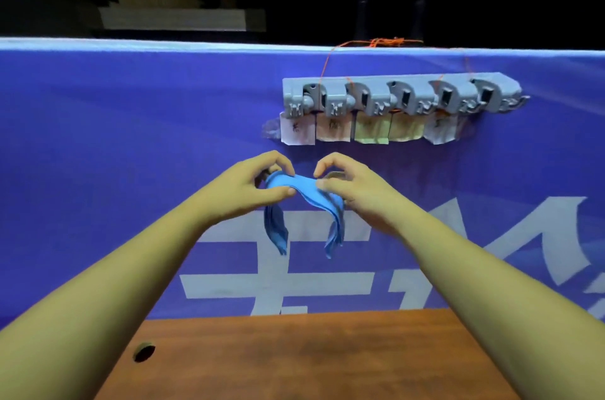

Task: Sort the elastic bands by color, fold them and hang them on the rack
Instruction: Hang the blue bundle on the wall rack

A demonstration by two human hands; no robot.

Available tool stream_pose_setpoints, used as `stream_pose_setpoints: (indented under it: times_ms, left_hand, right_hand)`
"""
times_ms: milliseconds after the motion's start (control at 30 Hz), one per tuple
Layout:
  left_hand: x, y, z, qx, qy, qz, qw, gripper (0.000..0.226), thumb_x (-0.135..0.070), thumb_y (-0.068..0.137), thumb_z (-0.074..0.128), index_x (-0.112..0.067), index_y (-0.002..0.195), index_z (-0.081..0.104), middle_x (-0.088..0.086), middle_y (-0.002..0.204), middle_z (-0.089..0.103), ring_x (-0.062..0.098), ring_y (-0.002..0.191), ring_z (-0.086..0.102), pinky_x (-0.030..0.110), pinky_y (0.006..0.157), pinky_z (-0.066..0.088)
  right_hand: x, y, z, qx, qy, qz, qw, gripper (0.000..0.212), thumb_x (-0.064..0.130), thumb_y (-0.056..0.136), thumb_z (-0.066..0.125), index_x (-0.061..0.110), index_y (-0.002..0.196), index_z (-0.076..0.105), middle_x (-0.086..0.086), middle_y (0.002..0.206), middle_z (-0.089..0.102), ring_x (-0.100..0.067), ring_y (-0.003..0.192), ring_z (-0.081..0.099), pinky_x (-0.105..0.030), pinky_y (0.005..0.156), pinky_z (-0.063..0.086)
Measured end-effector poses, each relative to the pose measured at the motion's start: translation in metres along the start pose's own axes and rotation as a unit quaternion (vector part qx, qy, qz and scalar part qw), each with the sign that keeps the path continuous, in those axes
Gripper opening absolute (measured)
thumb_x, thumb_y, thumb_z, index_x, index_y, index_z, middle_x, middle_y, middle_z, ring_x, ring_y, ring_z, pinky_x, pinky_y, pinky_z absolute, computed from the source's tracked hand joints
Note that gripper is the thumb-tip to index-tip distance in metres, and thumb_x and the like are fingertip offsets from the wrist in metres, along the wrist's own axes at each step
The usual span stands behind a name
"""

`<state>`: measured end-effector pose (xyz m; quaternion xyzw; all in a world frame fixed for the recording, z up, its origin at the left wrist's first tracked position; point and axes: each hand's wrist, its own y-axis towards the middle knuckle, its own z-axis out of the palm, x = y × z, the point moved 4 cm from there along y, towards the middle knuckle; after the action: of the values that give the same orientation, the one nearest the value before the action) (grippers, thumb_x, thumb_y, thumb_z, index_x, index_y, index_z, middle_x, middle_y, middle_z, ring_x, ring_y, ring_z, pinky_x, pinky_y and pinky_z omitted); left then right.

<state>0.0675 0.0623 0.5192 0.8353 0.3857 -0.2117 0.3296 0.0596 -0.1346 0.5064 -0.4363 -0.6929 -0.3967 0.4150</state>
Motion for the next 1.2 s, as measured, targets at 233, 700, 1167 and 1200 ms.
stream_pose_setpoints:
  times_ms: [233, 700, 1167, 1200]
  left_hand:
    - [-0.011, 0.019, -0.023, -0.032, -0.028, -0.005, 0.999, 0.026, -0.045, 0.084, 0.069, -0.025, 0.1, 0.063, 0.008, 0.079, 0.054, 0.012, 0.068, 0.044, 0.034, 0.067, 0.038]
    - [-0.024, 0.054, -0.047, -0.067, 0.037, 0.041, 0.996, 0.024, -0.018, 0.086, 0.064, -0.033, 0.102, 0.055, -0.013, 0.085, 0.061, 0.006, 0.074, 0.05, 0.019, 0.065, 0.039]
    - [-0.058, 0.084, -0.041, -0.142, -0.01, 0.032, 0.989, 0.008, -0.028, 0.086, 0.066, -0.029, 0.093, 0.061, -0.005, 0.089, 0.068, 0.012, 0.074, 0.059, 0.029, 0.058, 0.051]
    - [-0.061, 0.086, -0.039, -0.141, -0.01, 0.026, 0.99, 0.007, -0.029, 0.086, 0.065, -0.029, 0.093, 0.062, -0.006, 0.09, 0.069, 0.01, 0.075, 0.06, 0.026, 0.054, 0.051]
  right_hand:
    - [0.031, 0.005, 0.009, -0.061, -0.335, -0.142, 0.93, 0.032, 0.041, 0.081, 0.071, 0.039, 0.106, 0.052, 0.004, 0.102, 0.048, -0.018, 0.088, 0.054, -0.022, 0.063, 0.048]
    - [0.054, 0.042, -0.029, -0.22, -0.179, -0.162, 0.945, 0.015, 0.016, 0.084, 0.059, 0.028, 0.085, 0.067, 0.008, 0.073, 0.065, -0.005, 0.059, 0.049, -0.019, 0.055, 0.04]
    - [0.074, 0.044, -0.07, -0.283, -0.185, -0.197, 0.92, 0.012, 0.018, 0.081, 0.057, 0.025, 0.084, 0.066, 0.008, 0.076, 0.066, -0.014, 0.072, 0.06, -0.037, 0.07, 0.054]
    - [0.075, 0.044, -0.075, -0.288, -0.194, -0.198, 0.917, 0.011, 0.02, 0.08, 0.057, 0.026, 0.084, 0.066, 0.007, 0.08, 0.067, -0.015, 0.075, 0.062, -0.038, 0.071, 0.055]
